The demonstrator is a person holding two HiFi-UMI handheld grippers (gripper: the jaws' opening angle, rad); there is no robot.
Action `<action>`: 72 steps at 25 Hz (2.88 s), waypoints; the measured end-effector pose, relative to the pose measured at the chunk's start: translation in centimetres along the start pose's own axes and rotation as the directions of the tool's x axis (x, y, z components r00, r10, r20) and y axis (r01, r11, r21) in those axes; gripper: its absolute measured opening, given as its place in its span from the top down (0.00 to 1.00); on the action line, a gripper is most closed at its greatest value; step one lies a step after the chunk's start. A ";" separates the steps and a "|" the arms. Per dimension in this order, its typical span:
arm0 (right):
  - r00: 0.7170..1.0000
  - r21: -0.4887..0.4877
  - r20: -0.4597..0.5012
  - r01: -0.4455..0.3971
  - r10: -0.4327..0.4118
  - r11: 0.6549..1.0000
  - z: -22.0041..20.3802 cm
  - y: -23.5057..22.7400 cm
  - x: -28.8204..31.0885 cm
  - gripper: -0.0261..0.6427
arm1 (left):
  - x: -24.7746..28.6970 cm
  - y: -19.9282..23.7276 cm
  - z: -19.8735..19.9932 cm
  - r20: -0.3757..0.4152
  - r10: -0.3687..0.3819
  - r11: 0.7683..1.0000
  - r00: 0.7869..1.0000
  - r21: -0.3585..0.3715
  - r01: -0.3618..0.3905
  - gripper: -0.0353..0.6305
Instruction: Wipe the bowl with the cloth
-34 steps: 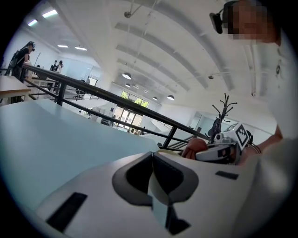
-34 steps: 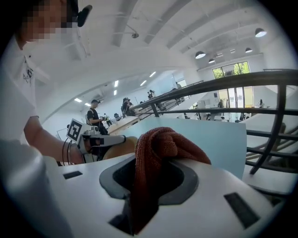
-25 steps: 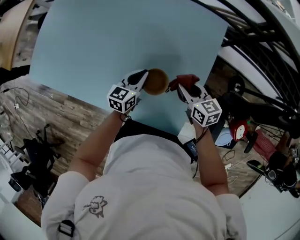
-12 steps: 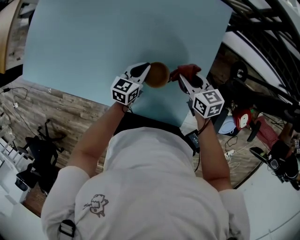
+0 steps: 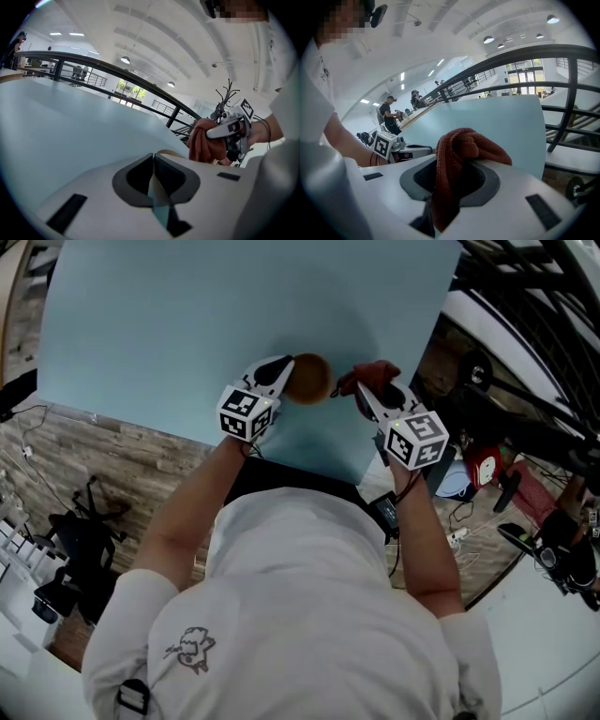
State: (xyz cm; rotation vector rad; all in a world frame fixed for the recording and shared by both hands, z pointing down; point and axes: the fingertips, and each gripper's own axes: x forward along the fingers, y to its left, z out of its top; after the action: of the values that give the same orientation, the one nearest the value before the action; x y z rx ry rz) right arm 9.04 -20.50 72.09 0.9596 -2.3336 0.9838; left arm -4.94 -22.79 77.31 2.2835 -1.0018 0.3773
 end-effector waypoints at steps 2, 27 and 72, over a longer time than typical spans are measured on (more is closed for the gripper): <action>1.000 -0.001 0.000 0.003 -0.003 1.000 -0.1 0.1 -0.1 0.79 | 0.0 -0.3 0.0 0.001 -0.016 1.000 1.000 0.011 0.016 0.91; 0.968 -0.222 0.238 -0.029 0.083 0.975 5.7 5.8 -10.4 0.79 | -7.5 -11.1 11.3 0.146 -0.020 0.973 0.989 0.230 -0.014 0.93; 0.924 -0.379 0.353 -0.001 0.145 0.925 -6.6 32.8 -23.6 0.79 | -39.0 -26.6 3.1 0.318 -0.192 0.972 0.928 0.195 0.134 0.93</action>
State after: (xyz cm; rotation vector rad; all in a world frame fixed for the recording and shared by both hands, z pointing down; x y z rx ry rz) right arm 1.48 11.28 47.41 0.9711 -2.7558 0.3670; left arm -11.51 11.34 45.23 2.6258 -0.9593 -0.0010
